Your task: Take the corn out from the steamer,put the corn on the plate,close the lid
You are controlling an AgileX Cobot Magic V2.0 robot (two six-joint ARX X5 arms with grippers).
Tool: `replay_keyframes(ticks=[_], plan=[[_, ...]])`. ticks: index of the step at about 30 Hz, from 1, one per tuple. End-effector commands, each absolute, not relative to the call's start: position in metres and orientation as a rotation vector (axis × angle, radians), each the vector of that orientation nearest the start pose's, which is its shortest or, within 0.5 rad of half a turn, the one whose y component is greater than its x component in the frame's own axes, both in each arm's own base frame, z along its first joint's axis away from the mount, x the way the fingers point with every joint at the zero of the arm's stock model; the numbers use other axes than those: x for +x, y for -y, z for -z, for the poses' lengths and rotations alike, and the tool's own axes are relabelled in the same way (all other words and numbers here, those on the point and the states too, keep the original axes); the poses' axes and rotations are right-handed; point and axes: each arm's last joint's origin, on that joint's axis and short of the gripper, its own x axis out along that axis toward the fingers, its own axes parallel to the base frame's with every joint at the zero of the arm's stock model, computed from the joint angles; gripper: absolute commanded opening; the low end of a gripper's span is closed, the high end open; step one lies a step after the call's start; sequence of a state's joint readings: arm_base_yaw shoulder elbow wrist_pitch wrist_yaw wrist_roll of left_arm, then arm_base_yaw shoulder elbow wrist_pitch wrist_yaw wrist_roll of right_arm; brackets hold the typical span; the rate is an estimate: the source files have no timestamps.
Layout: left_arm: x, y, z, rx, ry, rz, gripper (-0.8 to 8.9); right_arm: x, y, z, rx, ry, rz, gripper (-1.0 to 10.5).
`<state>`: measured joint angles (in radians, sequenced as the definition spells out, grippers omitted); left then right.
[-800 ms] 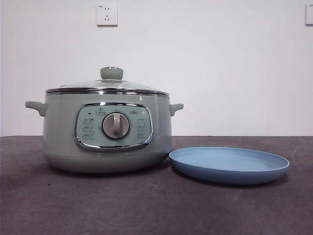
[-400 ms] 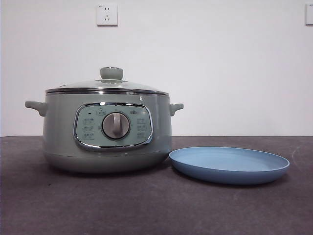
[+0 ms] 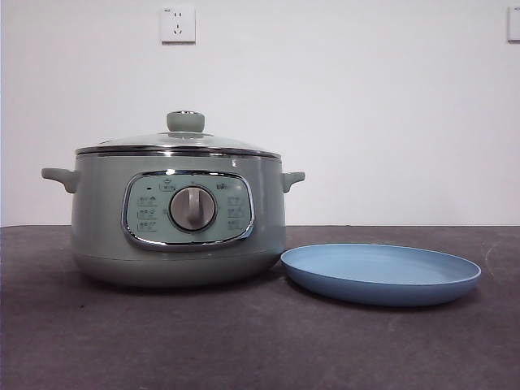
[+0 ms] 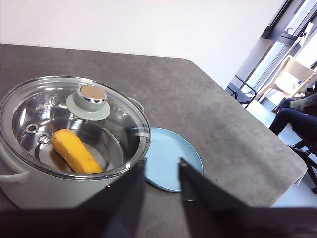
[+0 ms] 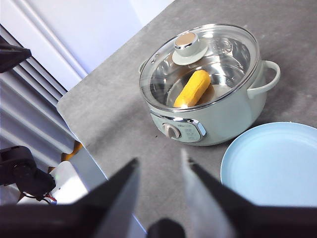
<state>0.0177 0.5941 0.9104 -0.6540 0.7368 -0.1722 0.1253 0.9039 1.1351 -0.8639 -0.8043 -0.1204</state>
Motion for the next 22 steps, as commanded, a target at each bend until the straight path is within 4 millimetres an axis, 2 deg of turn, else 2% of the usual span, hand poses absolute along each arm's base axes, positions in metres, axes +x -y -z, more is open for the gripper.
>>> replay_keyframes(ticks=[1, 6, 11, 17, 22], plan=[[0.099, 0.018, -0.356, -0.275, -0.373, 0.690, 4.72, 0.149, -0.040, -0.374, 0.101, -0.555, -0.935, 5.7], [0.101, 0.018, -0.357, -0.267, -0.352, 0.692, 4.72, 0.149, -0.040, -0.374, 0.101, -0.556, -0.935, 5.7], [0.115, 0.017, -0.362, -0.248, -0.305, 0.697, 4.71, 0.149, -0.040, -0.374, 0.101, -0.556, -0.935, 5.7], [0.150, 0.019, -0.360, -0.240, -0.292, 0.712, 4.71, 0.149, -0.040, -0.374, 0.101, -0.555, -0.935, 5.7], [0.190, 0.028, -0.360, -0.231, -0.301, 0.735, 4.71, 0.150, -0.040, -0.373, 0.102, -0.560, -0.935, 5.7]])
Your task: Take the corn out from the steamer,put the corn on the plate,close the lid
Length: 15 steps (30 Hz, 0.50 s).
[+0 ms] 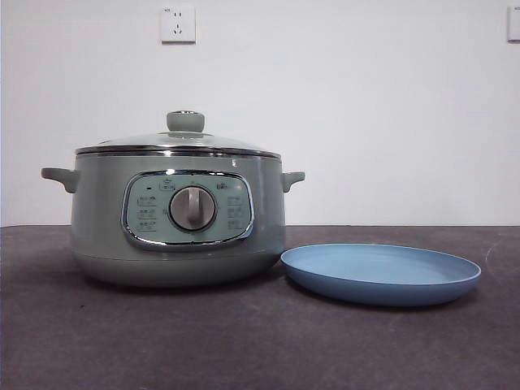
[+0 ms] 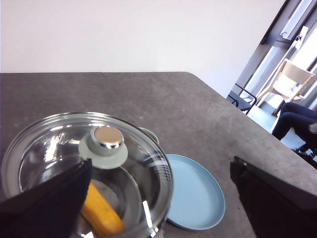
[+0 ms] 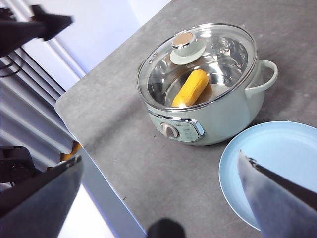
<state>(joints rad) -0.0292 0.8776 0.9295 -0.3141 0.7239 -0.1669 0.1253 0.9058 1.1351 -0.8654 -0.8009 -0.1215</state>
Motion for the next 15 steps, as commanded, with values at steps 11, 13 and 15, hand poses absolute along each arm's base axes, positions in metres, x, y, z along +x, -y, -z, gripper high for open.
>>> replay_keyframes(ticks=[11, 13, 15], plan=[[0.270, 0.071, -0.361, -0.189, -0.374, 0.792, 4.70, 0.158, -0.041, -0.369, 0.114, -0.590, -0.934, 5.7], [0.281, 0.080, -0.356, -0.170, -0.381, 0.781, 4.70, 0.158, -0.041, -0.369, 0.115, -0.592, -0.934, 5.7], [0.291, 0.088, -0.352, -0.134, -0.383, 0.756, 4.70, 0.159, -0.041, -0.369, 0.115, -0.594, -0.934, 5.7]])
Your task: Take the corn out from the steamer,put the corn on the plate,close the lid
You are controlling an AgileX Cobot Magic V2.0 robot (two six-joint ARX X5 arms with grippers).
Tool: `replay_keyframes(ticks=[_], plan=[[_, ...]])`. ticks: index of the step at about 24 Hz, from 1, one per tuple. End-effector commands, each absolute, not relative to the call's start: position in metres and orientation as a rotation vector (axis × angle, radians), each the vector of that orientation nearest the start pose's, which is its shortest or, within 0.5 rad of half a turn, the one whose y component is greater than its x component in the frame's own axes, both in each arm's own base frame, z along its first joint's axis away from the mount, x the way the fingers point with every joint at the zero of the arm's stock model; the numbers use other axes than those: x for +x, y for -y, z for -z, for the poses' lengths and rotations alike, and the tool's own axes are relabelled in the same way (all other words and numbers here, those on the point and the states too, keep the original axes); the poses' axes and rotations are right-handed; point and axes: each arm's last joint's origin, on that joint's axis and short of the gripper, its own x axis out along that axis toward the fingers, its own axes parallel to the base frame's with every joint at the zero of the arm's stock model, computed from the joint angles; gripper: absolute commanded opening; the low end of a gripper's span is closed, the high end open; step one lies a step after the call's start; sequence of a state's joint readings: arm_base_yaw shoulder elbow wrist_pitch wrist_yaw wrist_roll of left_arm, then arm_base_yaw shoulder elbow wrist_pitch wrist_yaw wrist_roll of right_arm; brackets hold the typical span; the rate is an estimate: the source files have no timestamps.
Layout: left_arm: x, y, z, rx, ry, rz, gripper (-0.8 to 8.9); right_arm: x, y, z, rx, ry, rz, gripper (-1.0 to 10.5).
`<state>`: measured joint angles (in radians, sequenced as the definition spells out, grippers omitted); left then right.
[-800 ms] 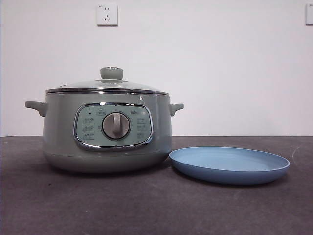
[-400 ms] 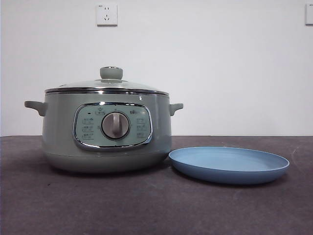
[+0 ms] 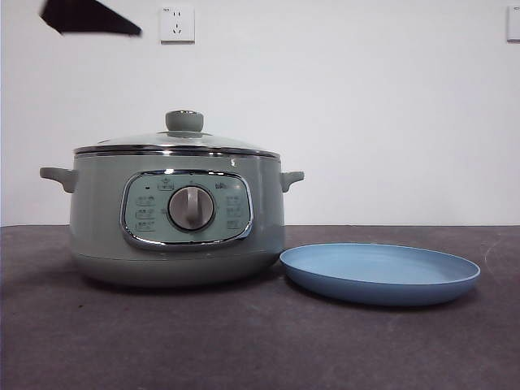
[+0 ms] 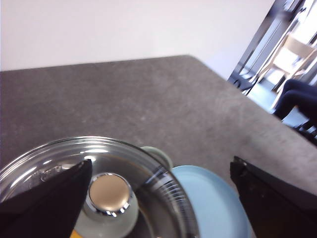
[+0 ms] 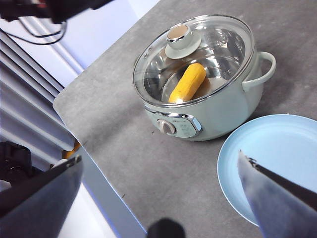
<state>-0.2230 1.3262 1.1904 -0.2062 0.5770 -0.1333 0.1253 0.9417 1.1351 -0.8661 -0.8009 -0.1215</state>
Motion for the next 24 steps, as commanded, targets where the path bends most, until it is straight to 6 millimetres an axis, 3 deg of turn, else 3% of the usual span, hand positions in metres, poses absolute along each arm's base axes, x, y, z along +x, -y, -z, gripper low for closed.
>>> replay_keyframes(ticks=[1, 12, 21, 22, 24], plan=[[0.296, 0.092, -0.348, -0.111, -0.380, 0.737, 4.70, 0.159, -0.041, -0.369, 0.115, -0.594, -0.934, 5.7], [0.324, 0.129, -0.303, 0.113, -0.443, 0.579, 4.70, 0.159, -0.041, -0.369, 0.115, -0.594, -0.932, 5.7], [0.333, 0.140, -0.275, 0.142, -0.557, 0.548, 4.66, 0.159, -0.041, -0.369, 0.115, -0.594, -0.932, 5.7], [0.333, 0.140, -0.274, 0.143, -0.559, 0.545, 4.49, 0.159, -0.041, -0.369, 0.115, -0.594, -0.932, 5.7], [0.333, 0.140, -0.274, 0.141, -0.561, 0.546, 2.30, 0.159, -0.041, -0.369, 0.114, -0.593, -0.931, 5.7]])
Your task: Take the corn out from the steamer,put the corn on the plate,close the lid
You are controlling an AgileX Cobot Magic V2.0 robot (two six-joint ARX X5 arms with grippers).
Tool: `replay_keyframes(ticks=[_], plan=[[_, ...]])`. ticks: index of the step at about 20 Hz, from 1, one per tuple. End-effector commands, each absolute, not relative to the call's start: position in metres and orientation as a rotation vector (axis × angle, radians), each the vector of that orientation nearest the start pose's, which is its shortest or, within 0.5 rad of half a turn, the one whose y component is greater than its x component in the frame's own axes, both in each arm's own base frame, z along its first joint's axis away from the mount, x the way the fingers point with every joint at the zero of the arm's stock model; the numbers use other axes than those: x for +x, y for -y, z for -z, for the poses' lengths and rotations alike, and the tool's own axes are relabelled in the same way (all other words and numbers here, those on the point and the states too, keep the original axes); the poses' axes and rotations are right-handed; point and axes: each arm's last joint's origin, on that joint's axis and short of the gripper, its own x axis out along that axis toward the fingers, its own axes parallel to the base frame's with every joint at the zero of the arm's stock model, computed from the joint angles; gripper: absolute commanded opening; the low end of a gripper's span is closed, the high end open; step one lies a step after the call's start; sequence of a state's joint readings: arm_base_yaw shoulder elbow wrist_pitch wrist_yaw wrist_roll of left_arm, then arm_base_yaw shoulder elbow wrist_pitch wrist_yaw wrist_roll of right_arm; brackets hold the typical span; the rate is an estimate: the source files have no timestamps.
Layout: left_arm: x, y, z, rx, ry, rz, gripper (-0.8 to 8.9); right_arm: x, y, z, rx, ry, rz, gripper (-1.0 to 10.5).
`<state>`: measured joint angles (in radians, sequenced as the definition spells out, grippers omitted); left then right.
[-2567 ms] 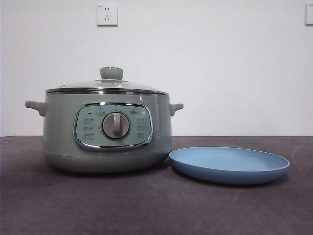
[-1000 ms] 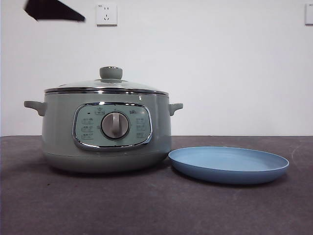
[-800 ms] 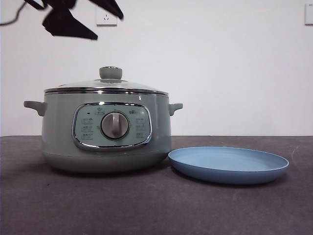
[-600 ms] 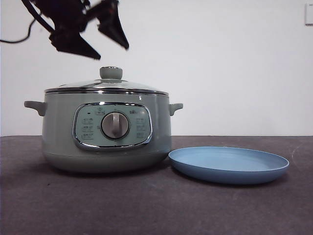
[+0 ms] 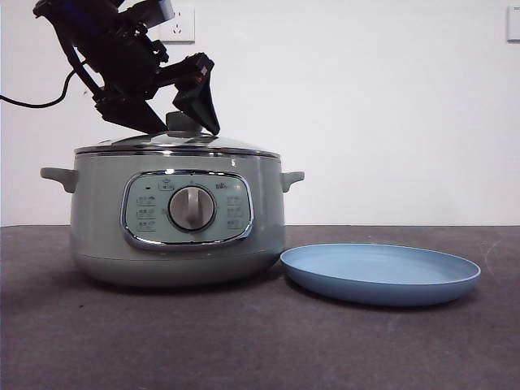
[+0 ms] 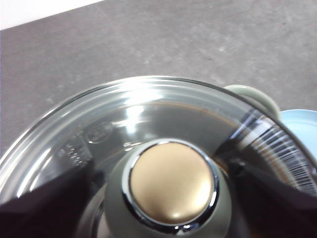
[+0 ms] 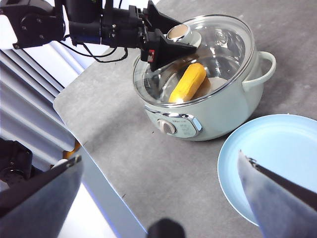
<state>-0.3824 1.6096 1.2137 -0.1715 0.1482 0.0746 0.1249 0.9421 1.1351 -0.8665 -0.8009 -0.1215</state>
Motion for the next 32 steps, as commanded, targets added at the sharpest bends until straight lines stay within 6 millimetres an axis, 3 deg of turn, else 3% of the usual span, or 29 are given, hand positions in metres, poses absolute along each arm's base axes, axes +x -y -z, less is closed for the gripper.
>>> replay_keyframes(ticks=[1, 3, 11, 21, 25, 29, 32], plan=[[0.333, 0.140, -0.274, 0.136, -0.567, 0.552, 1.23, 0.159, -0.041, -0.369, 0.114, -0.593, -0.931, 5.7], [0.332, 0.140, -0.273, 0.134, -0.576, 0.554, -0.15, 0.159, -0.041, -0.369, 0.114, -0.594, -0.931, 5.7], [0.326, 0.140, -0.282, 0.133, -0.563, 0.563, -0.12, 0.159, -0.041, -0.369, 0.114, -0.594, -0.931, 5.6], [0.290, 0.125, -0.342, 0.113, -0.371, 0.563, -0.12, 0.160, -0.040, -0.368, 0.088, -0.601, -0.863, 5.6], [0.254, 0.110, -0.374, 0.105, -0.312, 0.563, -0.12, 0.167, -0.042, -0.372, 0.099, -0.551, -0.865, 5.6], [0.191, 0.084, -0.412, 0.074, -0.225, 0.555, -0.12, 0.190, -0.061, -0.376, 0.171, -0.501, -0.881, 5.2], [0.142, 0.063, -0.427, 0.069, -0.179, 0.555, -0.12, 0.214, -0.088, -0.370, 0.189, -0.489, -0.882, 5.1]])
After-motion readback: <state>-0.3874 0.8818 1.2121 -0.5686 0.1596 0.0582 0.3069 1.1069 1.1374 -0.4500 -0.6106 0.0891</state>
